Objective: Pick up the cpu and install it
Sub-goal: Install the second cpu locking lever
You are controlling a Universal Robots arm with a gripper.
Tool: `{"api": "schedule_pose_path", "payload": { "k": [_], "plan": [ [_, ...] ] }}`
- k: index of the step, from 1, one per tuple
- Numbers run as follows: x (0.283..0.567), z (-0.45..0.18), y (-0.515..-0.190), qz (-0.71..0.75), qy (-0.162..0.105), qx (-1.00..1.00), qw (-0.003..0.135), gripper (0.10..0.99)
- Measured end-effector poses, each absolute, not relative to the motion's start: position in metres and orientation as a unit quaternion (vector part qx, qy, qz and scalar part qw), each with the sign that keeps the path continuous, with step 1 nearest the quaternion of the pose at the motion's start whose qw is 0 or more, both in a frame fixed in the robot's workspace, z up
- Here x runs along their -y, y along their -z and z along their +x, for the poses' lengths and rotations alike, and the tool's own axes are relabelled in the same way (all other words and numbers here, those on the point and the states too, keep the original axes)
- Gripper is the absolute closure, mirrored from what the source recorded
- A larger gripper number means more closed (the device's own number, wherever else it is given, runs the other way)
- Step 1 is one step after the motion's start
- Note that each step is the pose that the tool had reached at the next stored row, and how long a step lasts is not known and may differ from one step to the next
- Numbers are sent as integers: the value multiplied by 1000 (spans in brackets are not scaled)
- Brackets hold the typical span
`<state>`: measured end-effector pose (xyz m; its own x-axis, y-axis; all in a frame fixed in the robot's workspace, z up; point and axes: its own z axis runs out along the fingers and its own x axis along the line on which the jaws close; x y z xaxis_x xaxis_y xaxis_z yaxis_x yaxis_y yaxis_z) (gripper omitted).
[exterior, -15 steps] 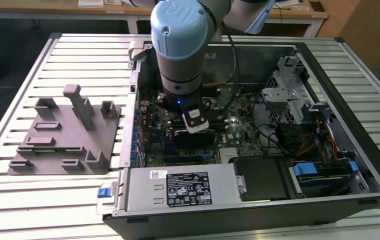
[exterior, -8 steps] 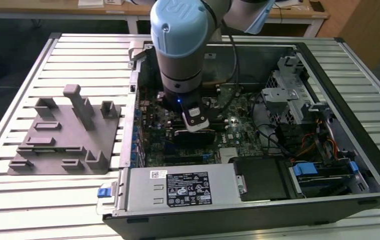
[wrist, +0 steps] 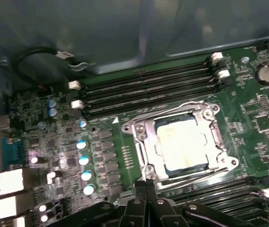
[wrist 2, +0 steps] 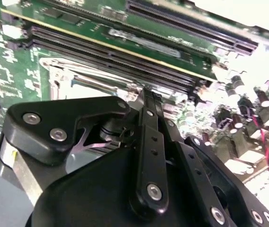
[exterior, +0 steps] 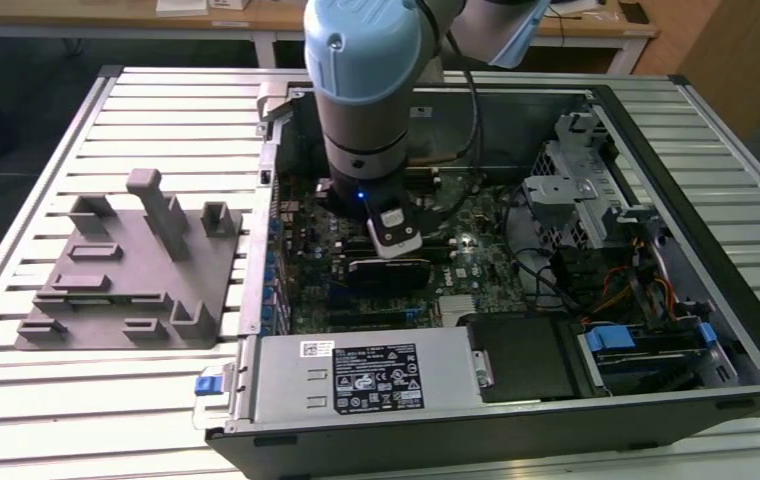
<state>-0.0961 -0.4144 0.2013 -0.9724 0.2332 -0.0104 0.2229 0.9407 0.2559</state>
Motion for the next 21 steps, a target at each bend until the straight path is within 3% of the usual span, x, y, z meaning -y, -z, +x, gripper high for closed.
{"api": "schedule_pose_path", "payload": {
  "k": [21],
  "plan": [
    [386,-67,-201,119,-107,-987,22,980]
  ]
}}
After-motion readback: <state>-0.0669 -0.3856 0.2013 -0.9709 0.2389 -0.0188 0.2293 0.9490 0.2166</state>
